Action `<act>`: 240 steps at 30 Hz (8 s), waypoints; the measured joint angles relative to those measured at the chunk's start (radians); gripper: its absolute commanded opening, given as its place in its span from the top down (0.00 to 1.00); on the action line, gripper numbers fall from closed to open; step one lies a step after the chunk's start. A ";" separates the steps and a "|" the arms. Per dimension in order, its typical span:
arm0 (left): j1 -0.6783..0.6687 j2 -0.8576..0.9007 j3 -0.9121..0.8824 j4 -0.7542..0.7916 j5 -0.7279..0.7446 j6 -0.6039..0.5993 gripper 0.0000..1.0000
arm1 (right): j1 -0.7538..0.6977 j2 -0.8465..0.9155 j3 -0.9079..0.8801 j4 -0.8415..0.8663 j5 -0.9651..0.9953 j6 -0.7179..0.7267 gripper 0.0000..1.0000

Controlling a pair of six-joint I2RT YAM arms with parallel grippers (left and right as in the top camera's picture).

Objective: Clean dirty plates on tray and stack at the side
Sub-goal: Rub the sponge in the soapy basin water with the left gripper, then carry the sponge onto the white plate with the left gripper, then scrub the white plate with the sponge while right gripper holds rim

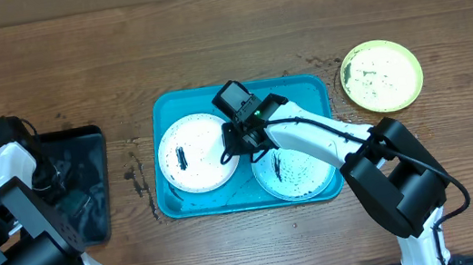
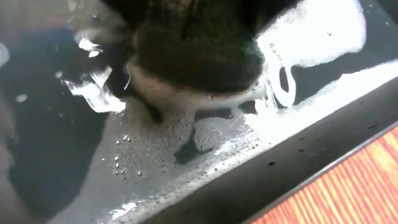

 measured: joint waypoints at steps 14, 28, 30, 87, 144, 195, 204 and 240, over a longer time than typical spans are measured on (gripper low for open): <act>0.006 -0.008 0.005 -0.135 0.143 -0.004 0.01 | 0.000 0.000 0.000 0.002 0.000 0.000 0.96; 0.005 0.002 0.001 -0.183 0.284 -0.002 0.96 | 0.000 0.000 0.000 0.002 0.000 0.000 0.96; 0.005 0.002 0.001 -0.182 0.286 -0.001 0.83 | 0.000 0.000 0.000 0.001 0.000 0.000 0.96; 0.001 -0.051 0.203 -0.266 0.353 0.056 0.96 | 0.000 0.000 0.000 0.001 0.000 0.000 0.96; 0.254 -0.024 0.188 -0.455 0.893 0.159 0.96 | 0.000 0.000 0.000 -0.002 0.001 -0.004 0.96; -0.713 -0.083 0.269 -0.377 0.415 0.158 0.96 | 0.000 0.000 0.000 0.006 0.001 -0.011 0.96; -0.808 0.094 0.264 -0.351 0.407 0.159 0.96 | 0.000 0.000 0.000 0.006 0.001 -0.012 0.96; -0.787 0.126 0.296 -0.404 0.455 0.145 0.59 | -0.001 0.000 0.000 0.002 0.006 -0.015 0.96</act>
